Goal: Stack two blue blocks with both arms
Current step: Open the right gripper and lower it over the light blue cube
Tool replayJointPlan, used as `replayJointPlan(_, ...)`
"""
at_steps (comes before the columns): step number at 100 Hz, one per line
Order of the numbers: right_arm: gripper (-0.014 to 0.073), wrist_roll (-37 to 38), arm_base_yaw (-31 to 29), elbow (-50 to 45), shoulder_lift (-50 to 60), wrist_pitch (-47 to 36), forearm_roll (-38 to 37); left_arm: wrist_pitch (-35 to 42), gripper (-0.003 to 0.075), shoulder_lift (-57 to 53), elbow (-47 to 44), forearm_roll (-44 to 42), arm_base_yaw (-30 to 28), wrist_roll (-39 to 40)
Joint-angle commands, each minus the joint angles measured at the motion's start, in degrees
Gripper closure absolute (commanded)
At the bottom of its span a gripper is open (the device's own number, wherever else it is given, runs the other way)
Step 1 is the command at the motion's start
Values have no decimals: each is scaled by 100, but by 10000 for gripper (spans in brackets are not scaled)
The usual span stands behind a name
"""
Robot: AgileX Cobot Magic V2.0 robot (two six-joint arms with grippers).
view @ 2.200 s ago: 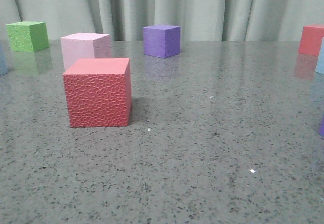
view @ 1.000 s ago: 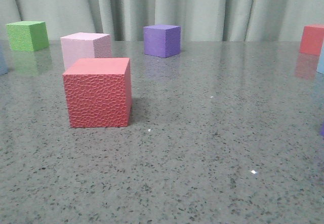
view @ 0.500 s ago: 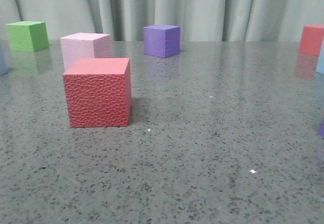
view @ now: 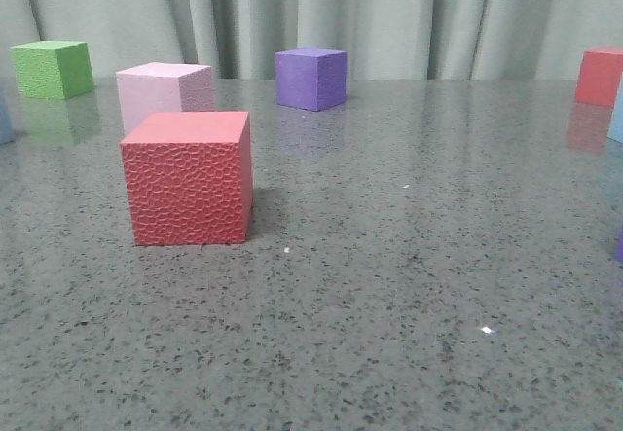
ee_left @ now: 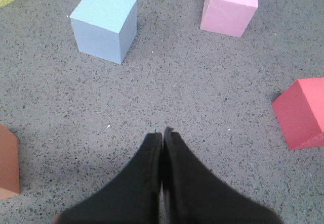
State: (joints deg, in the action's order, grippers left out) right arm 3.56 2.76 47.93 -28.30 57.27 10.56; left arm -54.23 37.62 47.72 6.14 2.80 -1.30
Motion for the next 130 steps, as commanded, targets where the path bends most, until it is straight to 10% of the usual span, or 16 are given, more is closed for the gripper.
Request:
replayJointPlan(1,715,-45,-45,182,-93,-420,101,317,739,39,200,110,-12,53)
replayJointPlan(26,589,-45,-45,182,-93,-440,101,272,678,39,200,134,-12,53)
replayJointPlan(58,6,-45,-45,182,-93,-428,101,185,8,39,200,116,-12,53)
replayJointPlan(130,-15,-41,-45,202,-828,-659,-105,171,51,39,200,51,-12,53)
